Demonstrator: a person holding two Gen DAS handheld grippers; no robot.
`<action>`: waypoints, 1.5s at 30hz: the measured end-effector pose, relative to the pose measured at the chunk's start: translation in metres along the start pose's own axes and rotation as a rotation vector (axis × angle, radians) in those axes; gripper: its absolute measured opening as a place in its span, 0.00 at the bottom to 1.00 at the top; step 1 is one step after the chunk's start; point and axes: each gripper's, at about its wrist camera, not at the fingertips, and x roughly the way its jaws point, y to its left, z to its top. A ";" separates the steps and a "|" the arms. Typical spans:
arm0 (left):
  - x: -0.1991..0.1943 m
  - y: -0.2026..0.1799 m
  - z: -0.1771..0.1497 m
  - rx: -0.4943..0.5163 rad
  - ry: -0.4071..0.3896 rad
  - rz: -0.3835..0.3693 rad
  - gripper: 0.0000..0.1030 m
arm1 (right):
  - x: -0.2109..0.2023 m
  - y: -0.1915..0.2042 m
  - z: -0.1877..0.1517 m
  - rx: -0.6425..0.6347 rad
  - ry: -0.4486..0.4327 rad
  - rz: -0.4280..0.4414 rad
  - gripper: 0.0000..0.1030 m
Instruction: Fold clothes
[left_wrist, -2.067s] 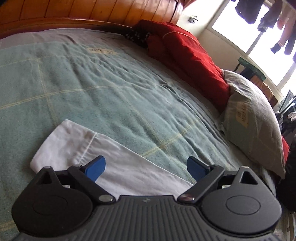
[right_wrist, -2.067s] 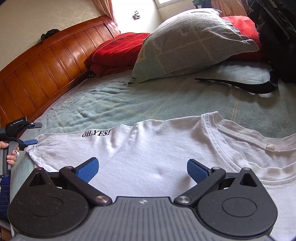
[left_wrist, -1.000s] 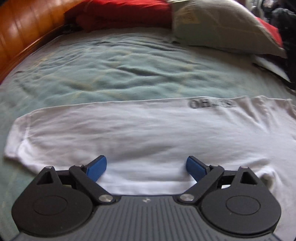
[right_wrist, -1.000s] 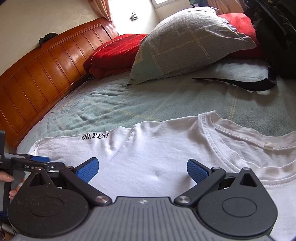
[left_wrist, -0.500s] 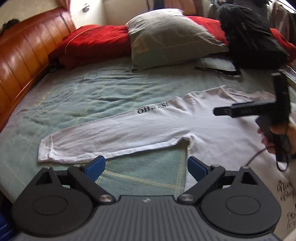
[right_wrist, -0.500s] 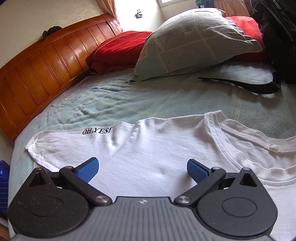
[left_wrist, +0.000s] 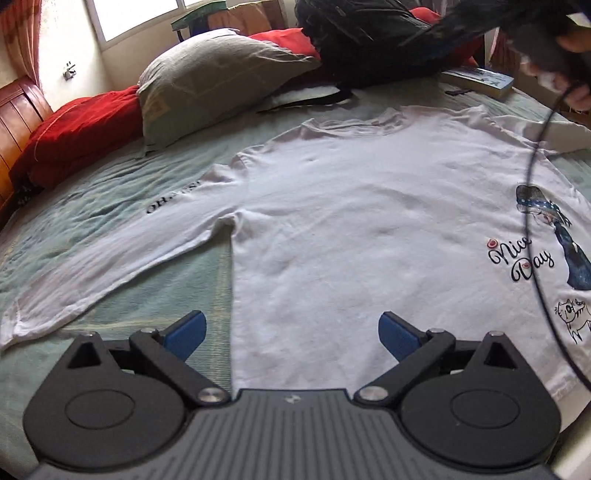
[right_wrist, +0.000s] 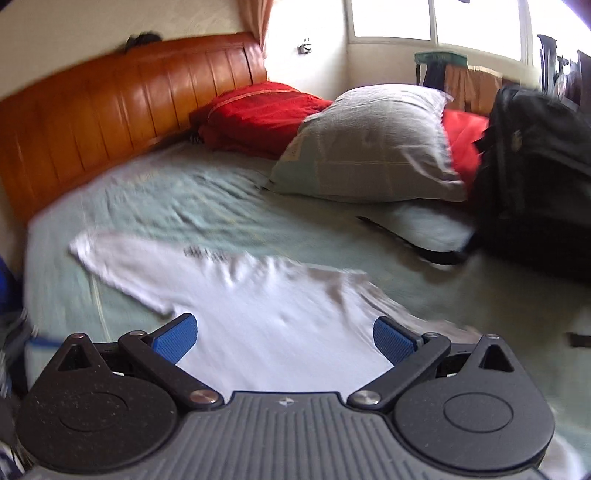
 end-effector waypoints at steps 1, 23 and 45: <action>0.004 -0.005 -0.002 -0.006 -0.006 -0.024 0.97 | -0.017 -0.003 -0.013 -0.029 0.009 -0.028 1.00; -0.037 -0.080 -0.054 -0.019 -0.103 -0.042 0.97 | -0.083 0.071 -0.259 0.179 0.035 -0.297 1.00; -0.036 -0.147 -0.026 0.004 -0.137 -0.102 0.98 | -0.143 0.065 -0.308 0.180 -0.026 -0.222 1.00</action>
